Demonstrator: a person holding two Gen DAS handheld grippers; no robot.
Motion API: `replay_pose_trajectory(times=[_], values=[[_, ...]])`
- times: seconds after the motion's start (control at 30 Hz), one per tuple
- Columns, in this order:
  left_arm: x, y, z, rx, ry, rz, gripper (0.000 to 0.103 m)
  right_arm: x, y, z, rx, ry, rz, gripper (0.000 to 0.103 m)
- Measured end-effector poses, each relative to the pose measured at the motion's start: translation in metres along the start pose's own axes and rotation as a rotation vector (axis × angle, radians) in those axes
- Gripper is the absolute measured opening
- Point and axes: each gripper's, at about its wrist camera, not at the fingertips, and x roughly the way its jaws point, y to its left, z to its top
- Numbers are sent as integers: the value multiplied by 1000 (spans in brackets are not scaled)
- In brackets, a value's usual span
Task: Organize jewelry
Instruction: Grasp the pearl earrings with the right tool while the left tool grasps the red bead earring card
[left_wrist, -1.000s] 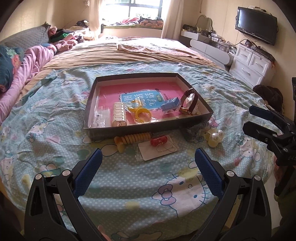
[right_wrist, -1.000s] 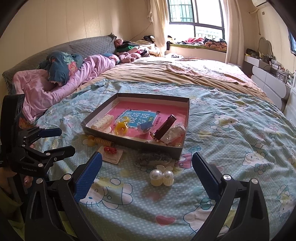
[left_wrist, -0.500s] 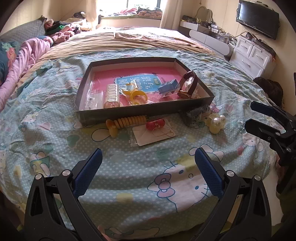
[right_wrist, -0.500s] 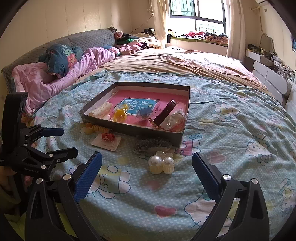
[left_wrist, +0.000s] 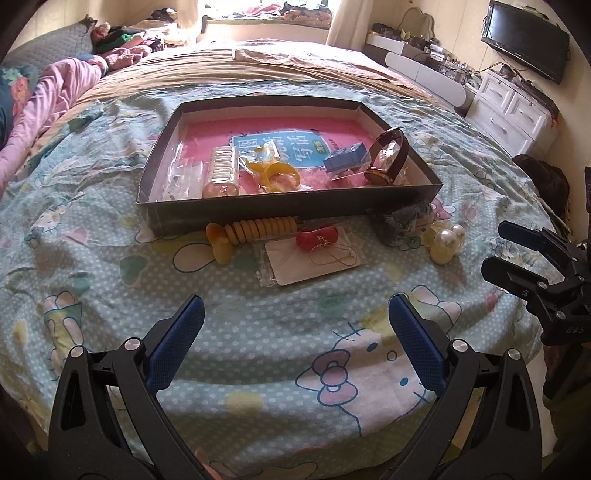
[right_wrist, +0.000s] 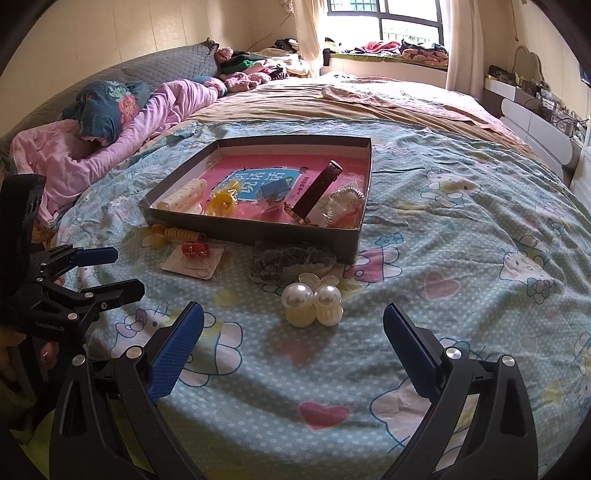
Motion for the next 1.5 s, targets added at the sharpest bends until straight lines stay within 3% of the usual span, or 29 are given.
replay_pose_trajectory(times=[0.43,0.73,0.87,1.03,1.5], values=[[22,3,12,-40,24,-42,93,33,-15,-3,65,61,-7,95],[38,8,19,-111,43,-85,90,52,-17,1,76,84,7,66],[44,7,20,-133,56,-92,86,55,-20,2,75,76,6,45],[50,-4,24,-112,63,-86,84,52,-24,2,82,62,18,45],[70,-22,28,-25,76,25,82,40,-39,3,119,33,8,45]])
